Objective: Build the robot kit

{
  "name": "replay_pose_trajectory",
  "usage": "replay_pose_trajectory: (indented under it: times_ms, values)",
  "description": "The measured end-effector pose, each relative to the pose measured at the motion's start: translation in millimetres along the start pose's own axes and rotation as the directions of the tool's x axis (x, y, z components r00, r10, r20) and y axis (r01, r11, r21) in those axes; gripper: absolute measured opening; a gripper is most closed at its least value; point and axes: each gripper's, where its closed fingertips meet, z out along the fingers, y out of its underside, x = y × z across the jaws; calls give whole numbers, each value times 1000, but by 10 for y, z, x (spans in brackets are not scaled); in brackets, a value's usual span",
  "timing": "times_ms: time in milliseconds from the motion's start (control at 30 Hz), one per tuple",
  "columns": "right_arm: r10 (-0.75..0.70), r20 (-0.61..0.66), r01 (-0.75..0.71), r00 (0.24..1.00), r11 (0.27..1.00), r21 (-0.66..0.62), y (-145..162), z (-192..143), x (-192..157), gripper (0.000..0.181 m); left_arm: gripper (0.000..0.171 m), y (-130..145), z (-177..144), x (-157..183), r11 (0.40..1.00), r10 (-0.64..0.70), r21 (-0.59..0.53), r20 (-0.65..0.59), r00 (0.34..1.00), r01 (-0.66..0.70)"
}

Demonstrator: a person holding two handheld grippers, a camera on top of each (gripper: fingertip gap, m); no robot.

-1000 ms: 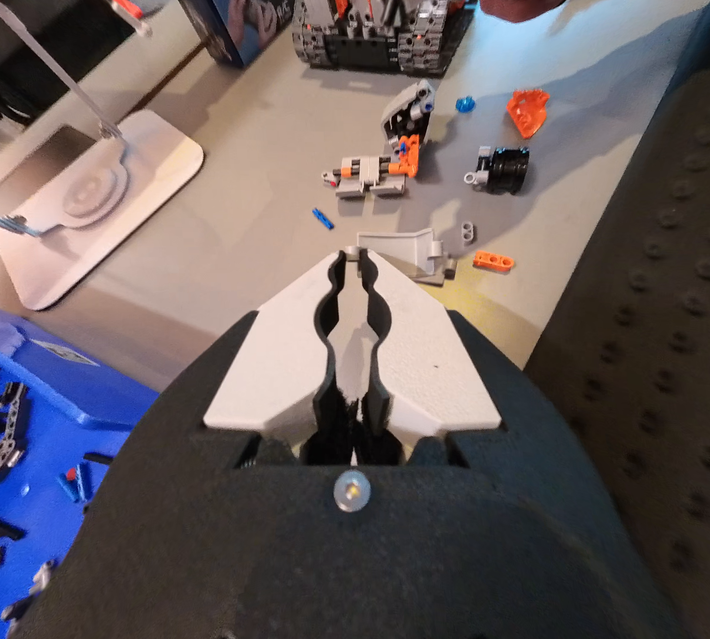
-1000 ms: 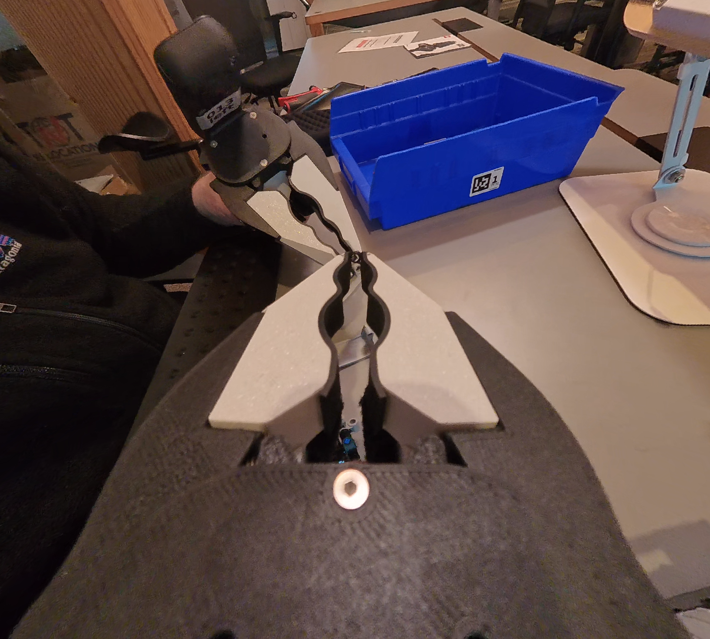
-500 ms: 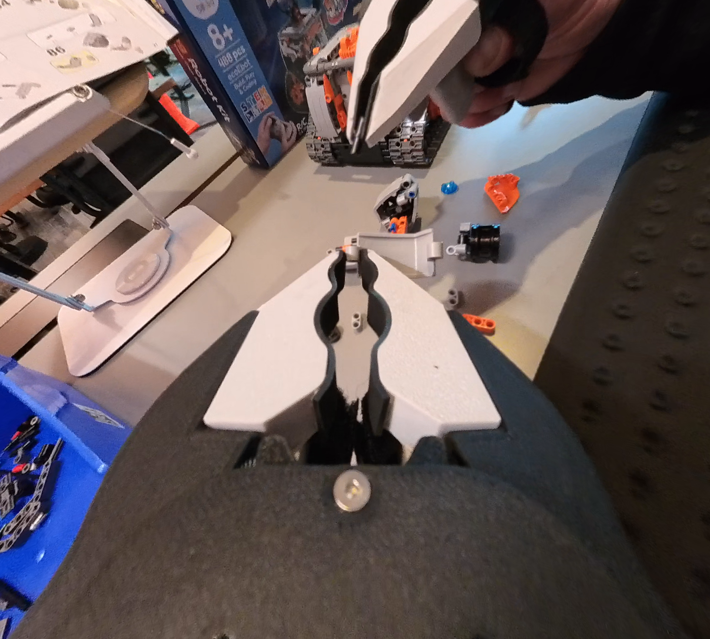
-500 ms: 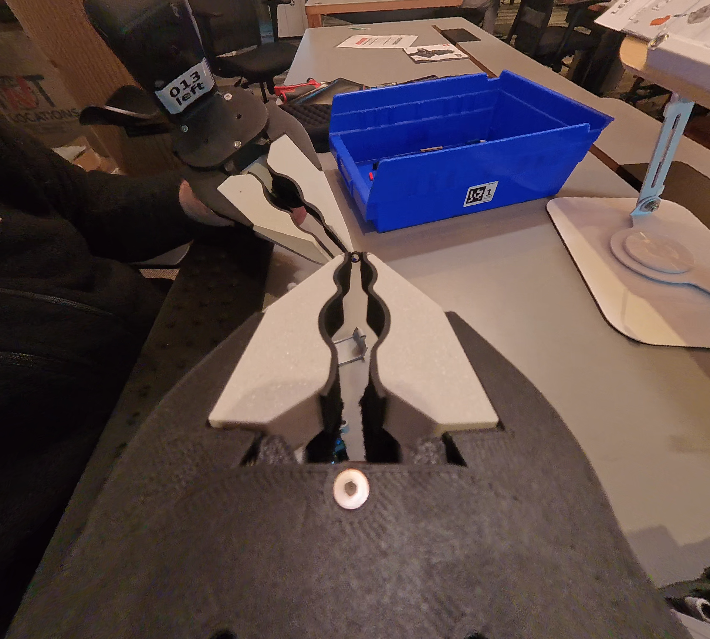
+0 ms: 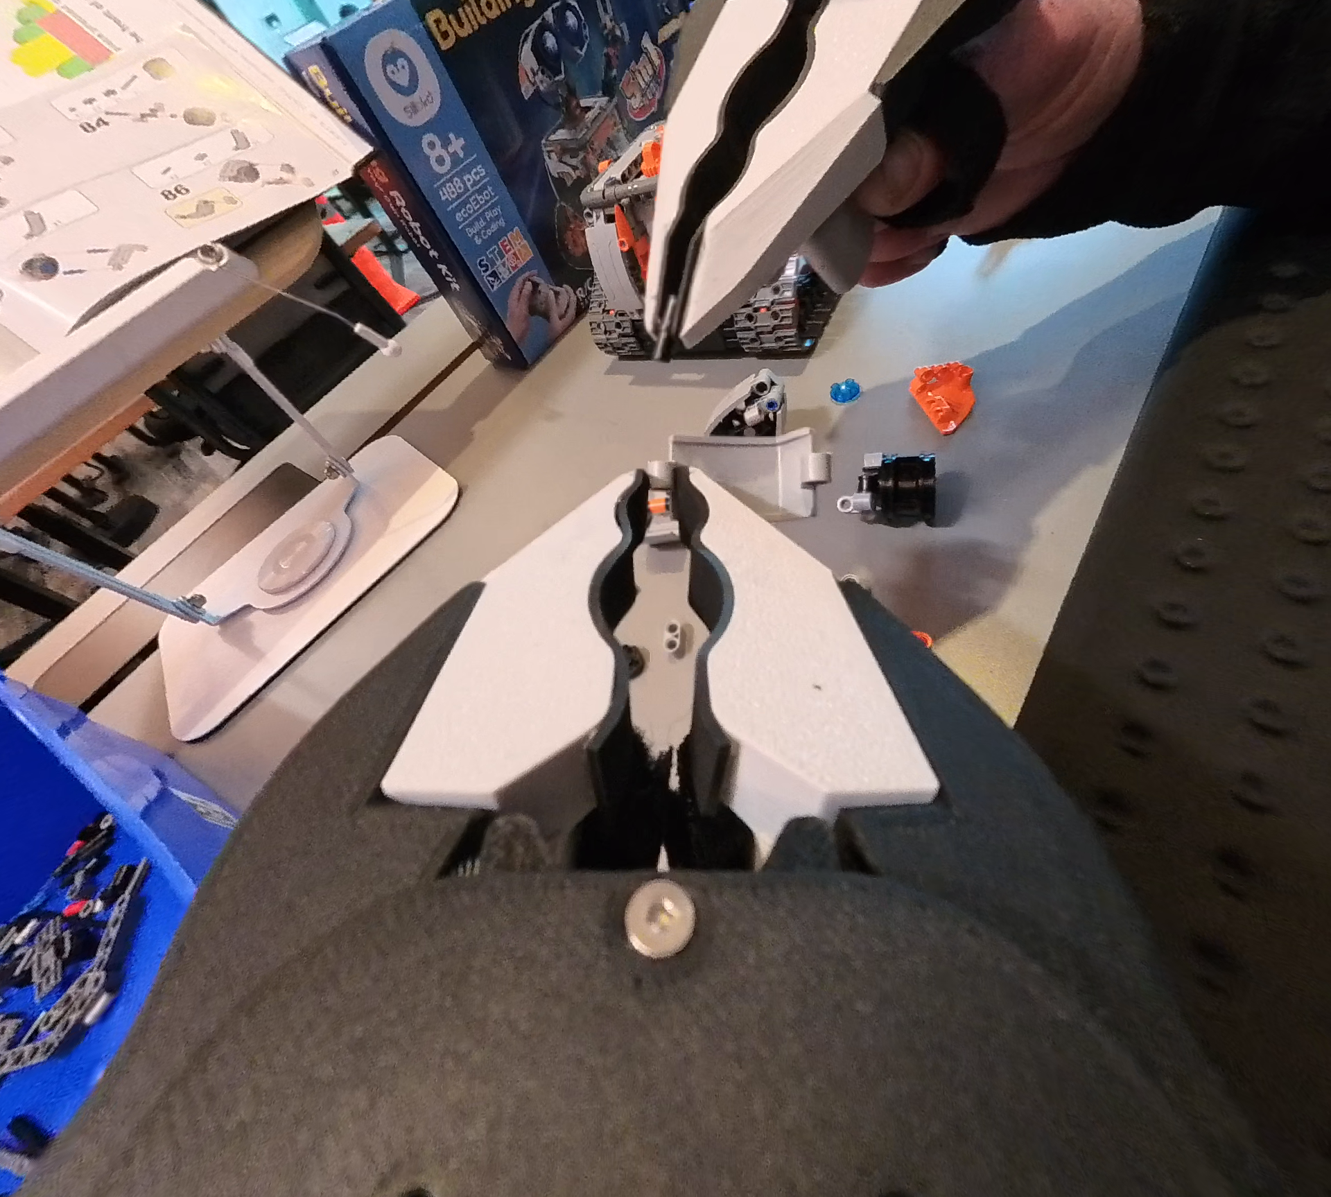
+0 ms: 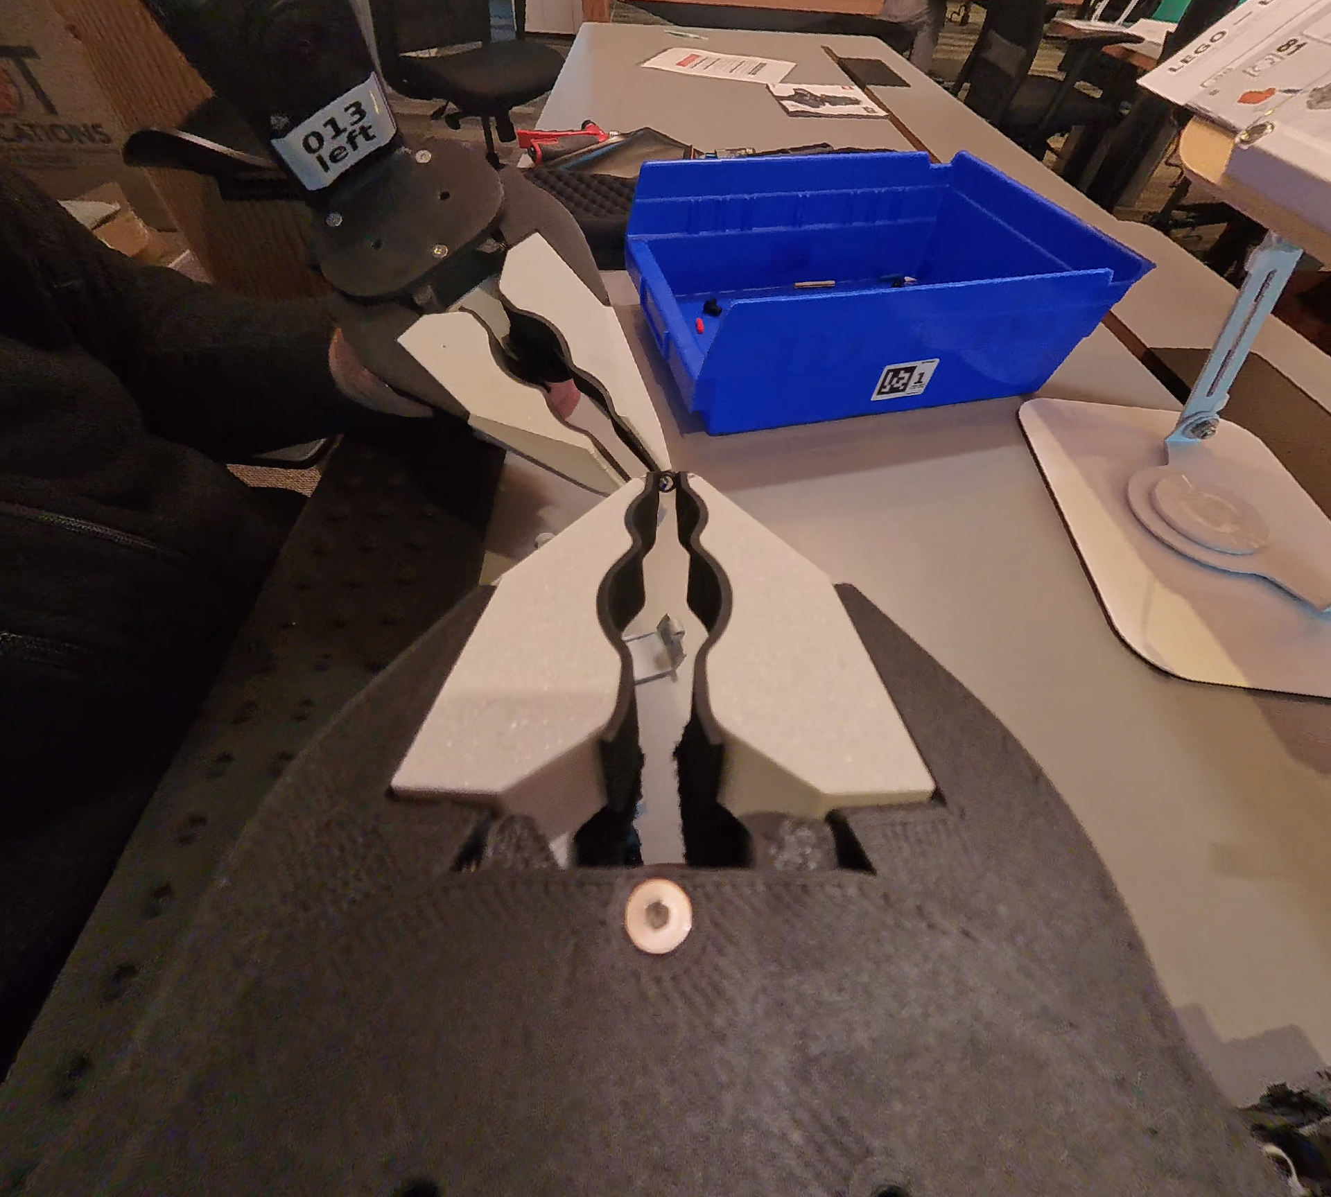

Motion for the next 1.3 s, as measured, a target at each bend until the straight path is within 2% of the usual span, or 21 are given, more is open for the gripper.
replay_pose_trajectory:
  times_ms: [200, 800, 1300]
  values:
    - [-39, 19, 39, 999, 999, -9, 8, 39, -82, 2, 5, -30, -9, 16, 995, 103, -8, 53, 993, -103]
    - [-60, 25, 61, 998, 998, -33, 95, 127, -112, 1, 5, -99, -28, 50, 967, 254, -26, 122, 960, -252]
    - [-154, 33, 155, 988, 987, -31, 90, 129, -156, 1, 4, -128, -58, 70, 949, 314, -43, 163, 935, -311]
